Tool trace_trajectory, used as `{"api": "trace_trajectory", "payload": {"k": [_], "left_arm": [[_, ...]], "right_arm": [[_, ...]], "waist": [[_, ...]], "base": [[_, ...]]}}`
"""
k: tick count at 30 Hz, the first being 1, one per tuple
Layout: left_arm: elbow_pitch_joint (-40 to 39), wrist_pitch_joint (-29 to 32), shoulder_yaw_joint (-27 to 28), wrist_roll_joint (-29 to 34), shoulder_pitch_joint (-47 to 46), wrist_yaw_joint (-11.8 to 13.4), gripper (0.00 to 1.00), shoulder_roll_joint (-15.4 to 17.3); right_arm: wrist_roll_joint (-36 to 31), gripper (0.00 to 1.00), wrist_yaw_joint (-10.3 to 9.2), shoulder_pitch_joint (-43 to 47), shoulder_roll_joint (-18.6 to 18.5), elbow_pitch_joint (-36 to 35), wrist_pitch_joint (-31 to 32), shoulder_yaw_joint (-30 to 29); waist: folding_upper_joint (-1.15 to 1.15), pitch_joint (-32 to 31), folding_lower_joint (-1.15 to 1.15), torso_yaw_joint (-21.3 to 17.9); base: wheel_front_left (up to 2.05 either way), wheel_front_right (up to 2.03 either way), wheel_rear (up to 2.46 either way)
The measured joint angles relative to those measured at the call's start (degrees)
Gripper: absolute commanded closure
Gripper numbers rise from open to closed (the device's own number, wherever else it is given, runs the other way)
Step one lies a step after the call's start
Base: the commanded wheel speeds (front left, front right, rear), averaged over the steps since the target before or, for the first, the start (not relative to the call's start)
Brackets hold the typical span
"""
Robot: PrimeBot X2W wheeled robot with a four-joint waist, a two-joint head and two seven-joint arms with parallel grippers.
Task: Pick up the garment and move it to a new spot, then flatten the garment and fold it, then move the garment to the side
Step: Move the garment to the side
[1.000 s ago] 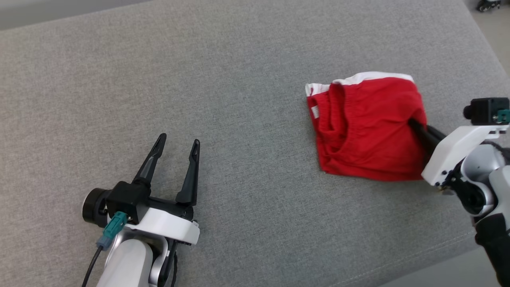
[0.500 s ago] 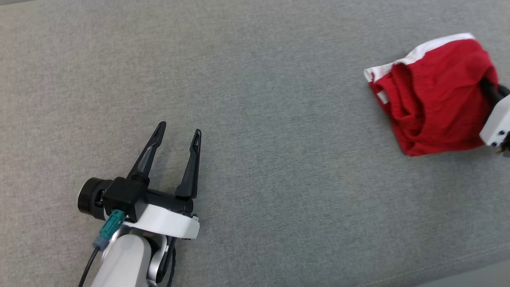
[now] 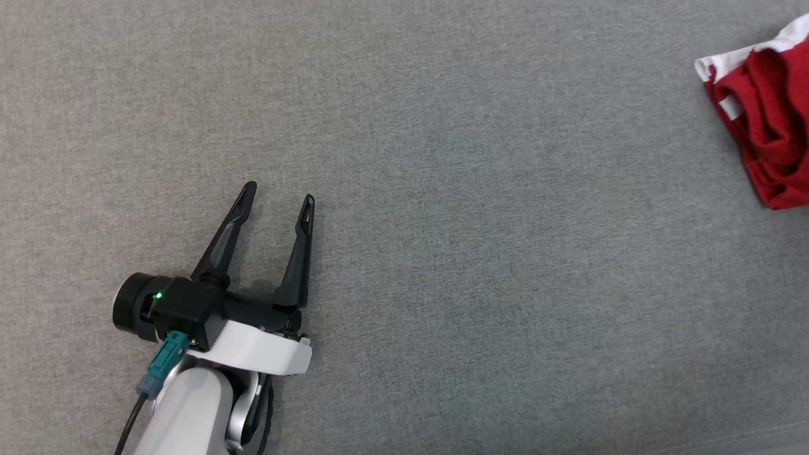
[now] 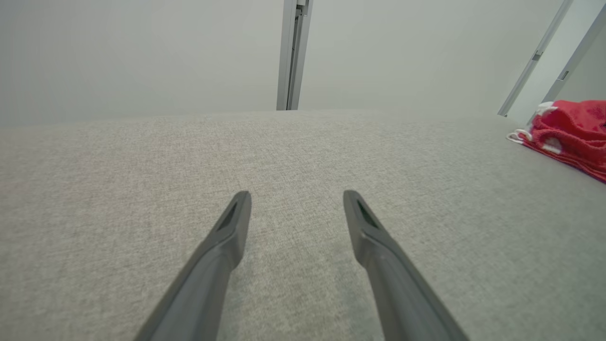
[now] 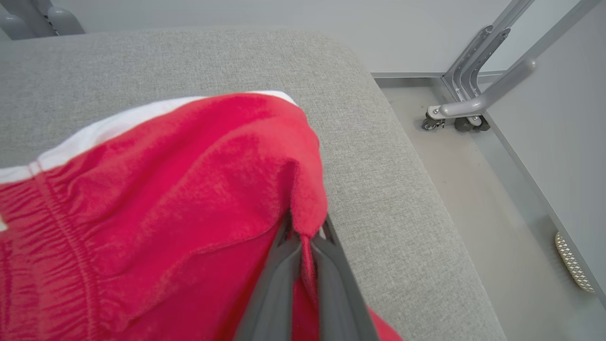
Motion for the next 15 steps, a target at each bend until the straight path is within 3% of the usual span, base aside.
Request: {"api": "trace_trajectory", "payload": {"k": [15], "left_arm": [[-0.4, -0.3, -0.7, 0.0, -0.5, 0.7, 0.00, 0.1]], "right_arm": [[-4.2, 1.00, 0.01, -4.3, -2.5, 7.3, -3.6, 2.2]], "waist": [[0.00, 1.4, 0.00, 1.1]], "base": [[0.00, 0.00, 0.00]]}}
